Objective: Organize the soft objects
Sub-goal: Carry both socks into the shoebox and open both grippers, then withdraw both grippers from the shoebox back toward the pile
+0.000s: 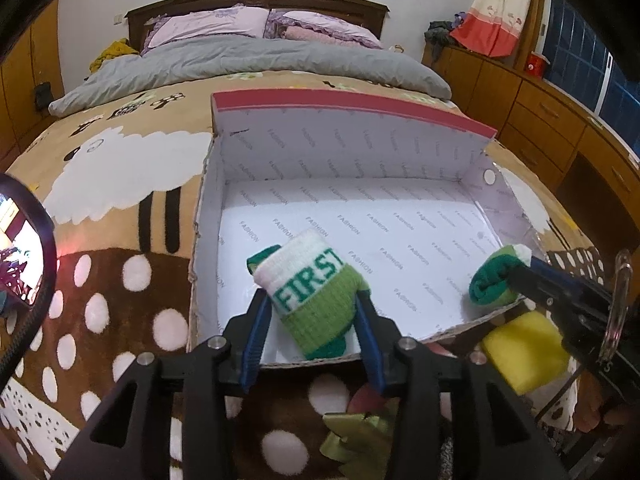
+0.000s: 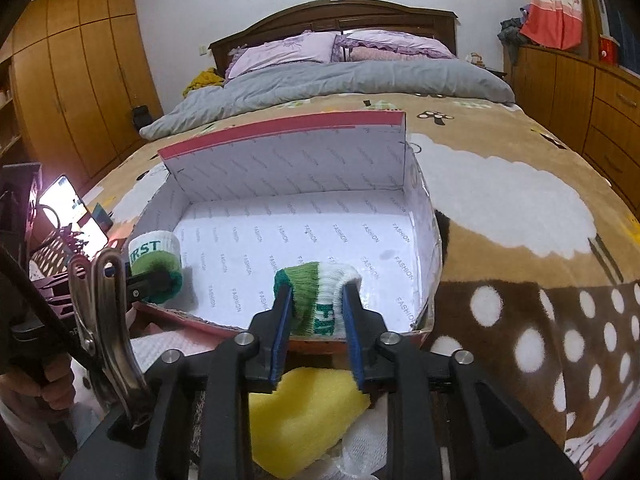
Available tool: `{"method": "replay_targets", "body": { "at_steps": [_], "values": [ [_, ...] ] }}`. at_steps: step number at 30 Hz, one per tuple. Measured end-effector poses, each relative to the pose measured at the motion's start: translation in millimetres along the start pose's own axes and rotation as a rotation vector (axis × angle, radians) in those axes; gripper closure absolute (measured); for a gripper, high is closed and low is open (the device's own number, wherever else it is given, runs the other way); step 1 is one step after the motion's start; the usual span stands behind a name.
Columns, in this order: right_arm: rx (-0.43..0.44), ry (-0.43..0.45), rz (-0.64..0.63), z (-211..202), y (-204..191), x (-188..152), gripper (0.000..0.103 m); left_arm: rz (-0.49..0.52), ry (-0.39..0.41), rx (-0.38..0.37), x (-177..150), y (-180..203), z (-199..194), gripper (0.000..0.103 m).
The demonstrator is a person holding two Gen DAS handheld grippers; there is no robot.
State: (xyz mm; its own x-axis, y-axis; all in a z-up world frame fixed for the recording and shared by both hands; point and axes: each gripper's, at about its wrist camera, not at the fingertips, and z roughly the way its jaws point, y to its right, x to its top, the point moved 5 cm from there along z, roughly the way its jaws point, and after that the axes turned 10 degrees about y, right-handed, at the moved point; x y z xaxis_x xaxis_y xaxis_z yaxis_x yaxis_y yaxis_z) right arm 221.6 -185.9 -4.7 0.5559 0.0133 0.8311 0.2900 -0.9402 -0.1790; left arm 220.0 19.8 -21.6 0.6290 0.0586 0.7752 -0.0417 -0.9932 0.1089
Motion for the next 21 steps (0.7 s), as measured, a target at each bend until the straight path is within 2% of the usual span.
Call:
{"method": "replay_targets", "body": {
  "at_steps": [4,12,14,21],
  "values": [
    [-0.01,0.006,0.008,-2.1,1.1,0.8,0.07,0.008,0.015,0.0,3.2,2.5,-7.4,0.051],
    [-0.012,0.051,0.02,-16.8,2.6,9.4,0.061,0.001,0.037,0.006,8.3,0.3,-26.8,0.05],
    [-0.01,0.065,0.022,-21.9,2.4,12.1,0.056,0.0,0.042,0.007,8.0,-1.7,-31.8,0.05],
    [-0.004,0.091,0.029,-39.8,-0.2,15.8,0.055,-0.015,0.046,0.0,5.2,-6.2,-54.5,0.05]
  ]
}}
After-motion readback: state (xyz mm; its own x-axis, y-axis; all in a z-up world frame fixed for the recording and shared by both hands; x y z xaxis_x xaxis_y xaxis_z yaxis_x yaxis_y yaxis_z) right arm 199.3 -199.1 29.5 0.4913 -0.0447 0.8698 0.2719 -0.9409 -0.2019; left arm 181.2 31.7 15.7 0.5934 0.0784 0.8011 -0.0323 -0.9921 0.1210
